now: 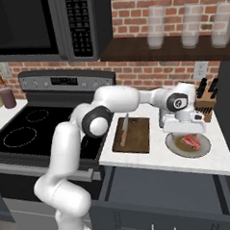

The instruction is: Pick up the knife from the drawer and place it on the cutting board. Then place the meat from the plate to the cutting board.

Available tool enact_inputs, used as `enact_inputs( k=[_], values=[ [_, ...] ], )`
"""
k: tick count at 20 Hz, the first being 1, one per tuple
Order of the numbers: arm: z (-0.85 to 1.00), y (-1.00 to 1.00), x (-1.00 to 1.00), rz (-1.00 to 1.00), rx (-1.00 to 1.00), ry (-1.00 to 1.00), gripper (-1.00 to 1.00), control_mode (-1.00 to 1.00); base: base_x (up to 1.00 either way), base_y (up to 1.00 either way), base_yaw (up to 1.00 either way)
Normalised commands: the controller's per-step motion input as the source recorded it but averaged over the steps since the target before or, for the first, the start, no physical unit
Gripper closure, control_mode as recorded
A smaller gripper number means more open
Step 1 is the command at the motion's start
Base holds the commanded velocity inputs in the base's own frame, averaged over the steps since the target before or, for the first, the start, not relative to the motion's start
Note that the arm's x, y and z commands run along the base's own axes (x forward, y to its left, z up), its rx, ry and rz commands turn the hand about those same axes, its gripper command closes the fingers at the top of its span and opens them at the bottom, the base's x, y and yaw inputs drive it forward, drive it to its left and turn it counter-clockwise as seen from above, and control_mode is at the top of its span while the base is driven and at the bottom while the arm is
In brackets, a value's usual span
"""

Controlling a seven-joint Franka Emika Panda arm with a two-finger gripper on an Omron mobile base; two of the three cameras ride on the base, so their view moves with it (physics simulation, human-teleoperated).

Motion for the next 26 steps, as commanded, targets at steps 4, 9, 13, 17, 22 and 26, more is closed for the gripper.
enact_inputs(
  k=[4,9,13,17,22,26],
  values=[
    [-0.08,-0.21,0.15,0.13,0.0,-0.05,-1.0,-1.0,0.0,0.0,0.0],
    [-0.48,-0.09,0.18,0.12,0.0,-0.07,-1.0,-1.0,0.0,0.0,0.0],
    [-0.53,0.0,0.16,0.13,0.0,-0.08,-1.0,-1.0,0.0,0.0,0.0],
    [-0.31,-0.07,0.27,0.11,0.0,-0.06,-1.0,-1.0,0.0,0.0,0.0],
    [-0.25,-0.21,0.13,0.07,0.0,-0.05,-1.0,-1.0,0.0,0.0,0.0],
    [-0.24,-0.24,0.09,0.03,0.0,-0.06,-1.0,-1.0,0.0,0.0,0.0]
  ],
)
